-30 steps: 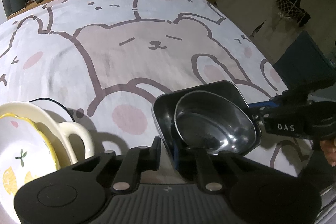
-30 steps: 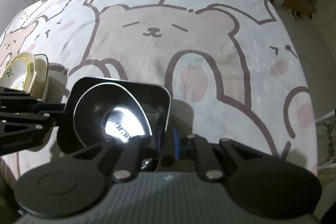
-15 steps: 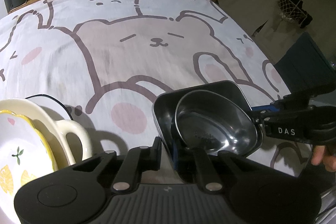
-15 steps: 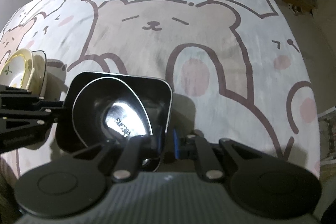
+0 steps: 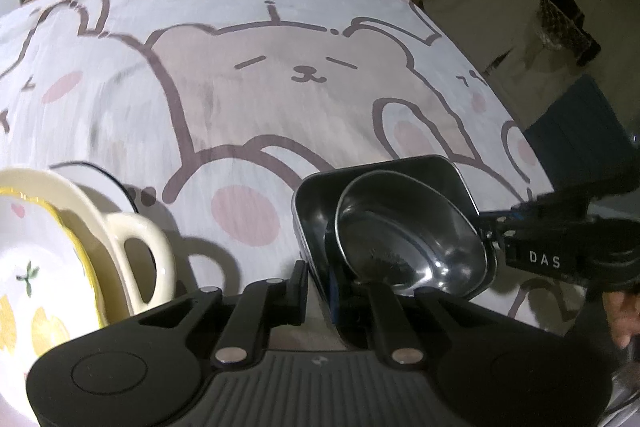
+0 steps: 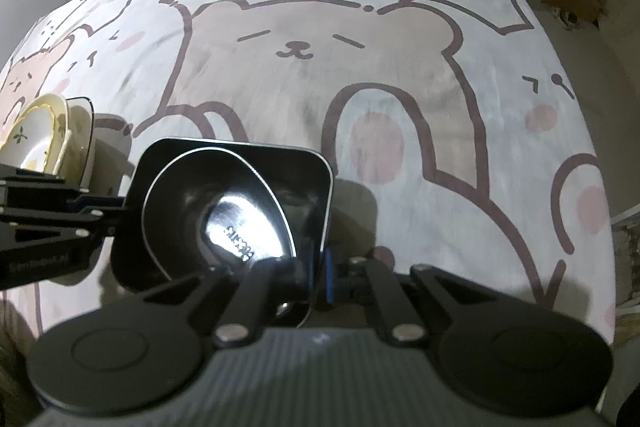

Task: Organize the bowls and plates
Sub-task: 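Lift the steel tray with the bowl inside using both grippers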

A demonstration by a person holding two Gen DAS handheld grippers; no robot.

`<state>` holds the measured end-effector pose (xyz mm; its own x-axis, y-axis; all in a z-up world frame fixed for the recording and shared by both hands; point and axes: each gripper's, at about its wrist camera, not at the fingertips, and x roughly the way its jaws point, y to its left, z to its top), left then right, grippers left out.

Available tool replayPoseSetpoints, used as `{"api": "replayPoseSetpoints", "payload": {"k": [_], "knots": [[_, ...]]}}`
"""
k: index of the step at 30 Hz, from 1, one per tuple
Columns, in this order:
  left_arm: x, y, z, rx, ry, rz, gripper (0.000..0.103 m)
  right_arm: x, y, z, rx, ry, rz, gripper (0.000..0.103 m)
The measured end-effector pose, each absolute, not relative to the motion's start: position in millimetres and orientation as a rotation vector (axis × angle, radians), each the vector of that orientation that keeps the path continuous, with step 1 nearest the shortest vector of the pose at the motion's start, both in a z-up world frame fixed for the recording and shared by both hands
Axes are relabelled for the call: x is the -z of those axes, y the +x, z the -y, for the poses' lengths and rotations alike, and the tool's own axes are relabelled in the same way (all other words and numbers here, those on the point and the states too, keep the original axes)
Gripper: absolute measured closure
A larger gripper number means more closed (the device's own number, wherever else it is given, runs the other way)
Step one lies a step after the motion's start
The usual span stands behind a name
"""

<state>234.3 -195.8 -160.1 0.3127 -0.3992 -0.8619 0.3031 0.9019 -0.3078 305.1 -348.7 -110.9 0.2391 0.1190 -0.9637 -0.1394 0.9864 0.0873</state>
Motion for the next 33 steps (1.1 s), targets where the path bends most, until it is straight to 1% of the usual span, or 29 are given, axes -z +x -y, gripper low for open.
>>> {"api": "replayPoseSetpoints", "payload": {"k": [17,22,33], "knots": [[162.5,236.7,197.6,0.463,-0.096,-1.174,0.092,113.8,304.0,355.6,-0.147,0.089,-1.329,0.096],[162.7,236.8,196.8,0.464,-0.108,-1.175,0.093,113.9,303.1,352.3,-0.142,0.075,-1.335,0.097],[142.0,233.0,192.1,0.496,-0.153,-1.115,0.093,90.7,293.5,356.8,-0.131,0.080,-1.275,0.097]]}}
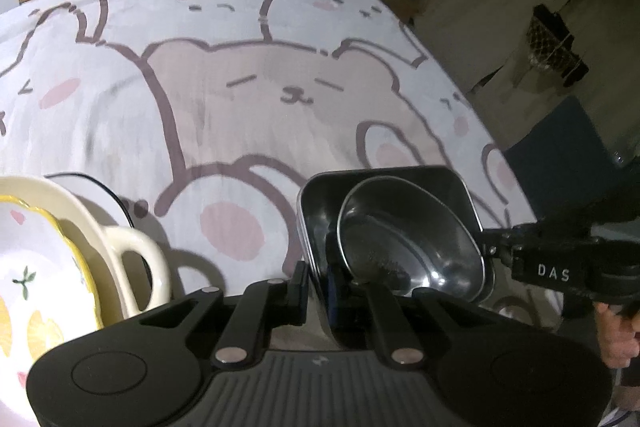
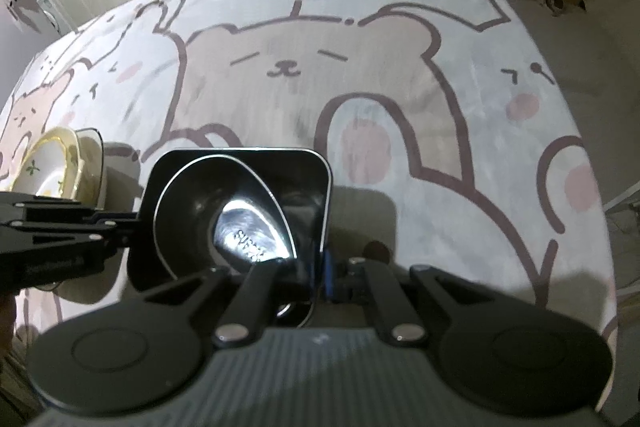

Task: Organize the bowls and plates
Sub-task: 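Lift the steel tray with the bowl inside using both grippers, then carry the tray over the bowl stack and lower it into the cream bowl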

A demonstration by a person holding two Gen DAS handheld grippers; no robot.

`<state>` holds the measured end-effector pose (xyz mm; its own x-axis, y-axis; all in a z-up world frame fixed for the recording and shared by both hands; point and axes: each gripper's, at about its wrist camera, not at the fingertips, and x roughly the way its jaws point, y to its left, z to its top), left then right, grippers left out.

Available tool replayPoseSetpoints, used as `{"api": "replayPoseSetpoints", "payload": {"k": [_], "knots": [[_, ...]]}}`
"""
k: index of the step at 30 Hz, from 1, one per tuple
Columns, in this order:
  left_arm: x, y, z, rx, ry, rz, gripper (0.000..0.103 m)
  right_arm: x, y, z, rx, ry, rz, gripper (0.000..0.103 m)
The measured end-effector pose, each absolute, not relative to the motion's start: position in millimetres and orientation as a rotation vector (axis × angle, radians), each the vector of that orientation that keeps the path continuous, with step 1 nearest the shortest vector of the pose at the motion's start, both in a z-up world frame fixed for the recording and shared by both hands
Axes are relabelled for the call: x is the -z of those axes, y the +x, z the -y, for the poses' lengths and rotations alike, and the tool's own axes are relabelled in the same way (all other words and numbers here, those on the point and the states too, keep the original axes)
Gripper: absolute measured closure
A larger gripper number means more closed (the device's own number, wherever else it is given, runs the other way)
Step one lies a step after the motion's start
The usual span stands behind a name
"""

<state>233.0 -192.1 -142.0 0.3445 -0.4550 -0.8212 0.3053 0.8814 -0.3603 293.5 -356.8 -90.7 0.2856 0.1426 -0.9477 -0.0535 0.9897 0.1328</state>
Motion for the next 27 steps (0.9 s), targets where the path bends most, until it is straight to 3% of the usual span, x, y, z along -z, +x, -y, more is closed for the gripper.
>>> {"api": "replayPoseSetpoints", "payload": {"k": [12,27], "knots": [[90.8,218.3,141.3,0.472,-0.213,-0.961,0.093,44.5,282.4,332.0,-0.172,0.107,-1.154,0.096],[69.7,187.5,42.6,0.335,-0.278,-0.893,0.095,21.3,288.2,235.5,-0.315,0.052,-1.104,0.096]]}}
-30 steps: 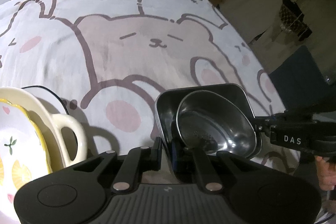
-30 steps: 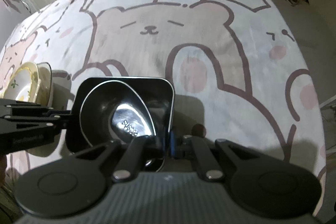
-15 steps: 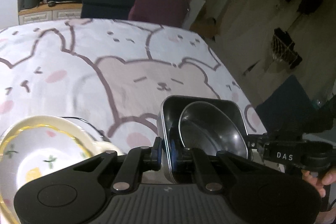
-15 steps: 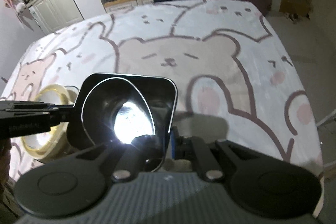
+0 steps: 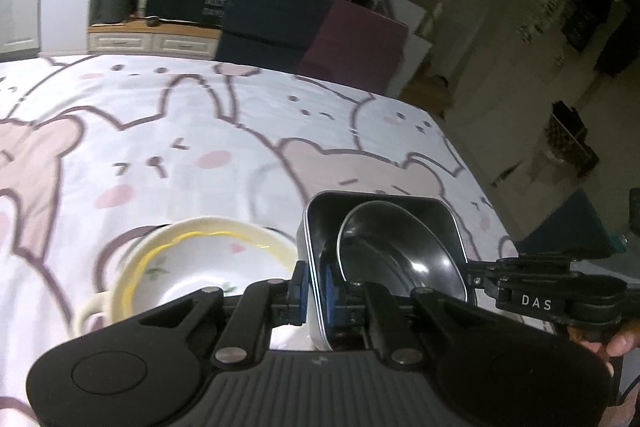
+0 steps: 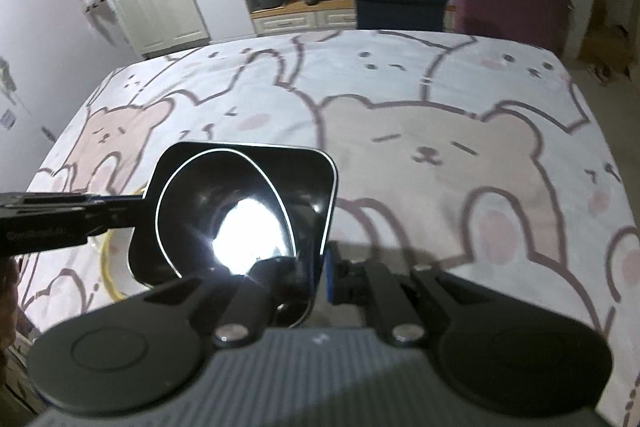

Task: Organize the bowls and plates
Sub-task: 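Carry the tray over the bowl stack and lower it into the cream bowl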

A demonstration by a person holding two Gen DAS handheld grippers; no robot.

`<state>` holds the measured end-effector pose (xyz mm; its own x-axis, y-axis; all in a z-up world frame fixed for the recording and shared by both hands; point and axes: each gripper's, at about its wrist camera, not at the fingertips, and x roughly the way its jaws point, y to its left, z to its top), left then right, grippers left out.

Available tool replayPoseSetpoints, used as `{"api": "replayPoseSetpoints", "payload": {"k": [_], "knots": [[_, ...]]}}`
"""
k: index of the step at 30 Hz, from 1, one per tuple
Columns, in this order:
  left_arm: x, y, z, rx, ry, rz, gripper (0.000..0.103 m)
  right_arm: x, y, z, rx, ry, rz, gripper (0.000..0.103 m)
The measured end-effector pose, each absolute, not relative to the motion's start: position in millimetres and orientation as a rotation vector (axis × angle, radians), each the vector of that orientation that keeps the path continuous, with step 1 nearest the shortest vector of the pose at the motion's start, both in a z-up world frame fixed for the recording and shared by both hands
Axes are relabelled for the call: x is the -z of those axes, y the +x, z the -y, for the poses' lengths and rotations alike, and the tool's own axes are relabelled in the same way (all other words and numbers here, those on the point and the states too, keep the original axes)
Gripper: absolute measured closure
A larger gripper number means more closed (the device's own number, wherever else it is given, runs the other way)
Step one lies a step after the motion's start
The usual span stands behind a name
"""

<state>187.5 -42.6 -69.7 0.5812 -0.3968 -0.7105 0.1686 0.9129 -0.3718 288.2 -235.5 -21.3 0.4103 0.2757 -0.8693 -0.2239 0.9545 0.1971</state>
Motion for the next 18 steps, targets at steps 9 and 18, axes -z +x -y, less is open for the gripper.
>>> {"api": "replayPoseSetpoints", "payload": {"k": [9,18], "knots": [[74.3,173.0,-17.2,0.245,-0.331,-0.889,0.096,22.3,292.4,168.0,-0.405,-0.005,-1.115,0.096],[93.8,173.8,-51.7,0.183,-0.377,-0.922,0.097,35.9,291.9,114.1,-0.474,-0.083,-1.152,0.093]]}}
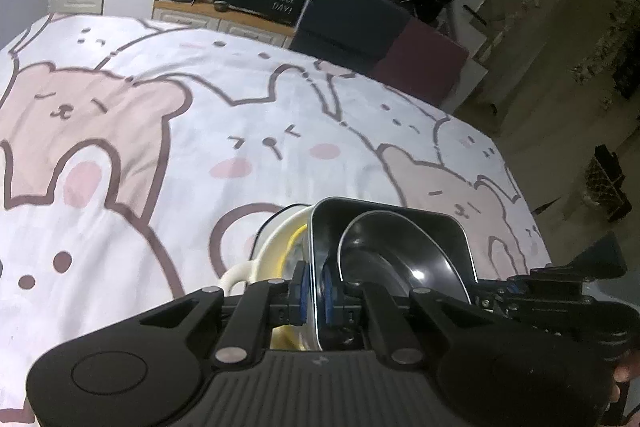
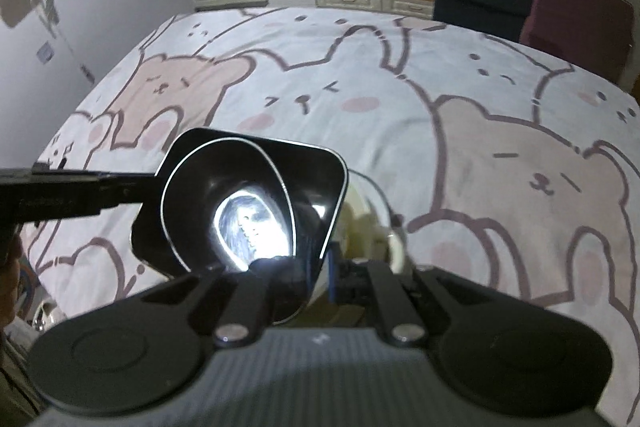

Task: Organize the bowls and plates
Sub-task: 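Carry the tray over the bowl stack and lower it into the cream bowl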

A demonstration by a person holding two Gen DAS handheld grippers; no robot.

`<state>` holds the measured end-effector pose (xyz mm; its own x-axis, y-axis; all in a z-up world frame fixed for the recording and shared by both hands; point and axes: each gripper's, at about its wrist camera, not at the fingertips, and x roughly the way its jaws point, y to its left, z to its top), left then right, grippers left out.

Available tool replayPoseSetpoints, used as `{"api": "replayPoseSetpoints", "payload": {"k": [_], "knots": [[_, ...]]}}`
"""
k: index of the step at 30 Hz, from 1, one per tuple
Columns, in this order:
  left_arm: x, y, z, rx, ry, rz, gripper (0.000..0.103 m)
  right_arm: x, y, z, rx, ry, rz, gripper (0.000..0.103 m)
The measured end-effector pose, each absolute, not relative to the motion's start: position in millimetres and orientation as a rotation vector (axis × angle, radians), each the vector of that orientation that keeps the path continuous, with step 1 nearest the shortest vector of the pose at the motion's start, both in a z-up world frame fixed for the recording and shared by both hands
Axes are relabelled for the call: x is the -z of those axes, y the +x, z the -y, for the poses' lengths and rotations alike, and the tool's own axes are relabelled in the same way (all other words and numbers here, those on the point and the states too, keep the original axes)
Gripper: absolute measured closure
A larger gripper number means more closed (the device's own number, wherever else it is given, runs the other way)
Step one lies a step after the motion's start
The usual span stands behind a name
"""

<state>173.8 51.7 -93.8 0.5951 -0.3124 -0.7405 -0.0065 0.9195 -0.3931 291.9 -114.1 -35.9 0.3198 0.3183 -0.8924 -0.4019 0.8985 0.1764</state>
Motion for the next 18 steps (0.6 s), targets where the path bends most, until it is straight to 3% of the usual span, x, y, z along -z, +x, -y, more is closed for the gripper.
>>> {"api": "replayPoseSetpoints", "payload": {"k": [18], "knots": [[103.1,186.4,-43.6,0.179,-0.347,-0.958,0.097,57.4,301.9,109.2,-0.448,-0.107,-1.216,0.093]]}}
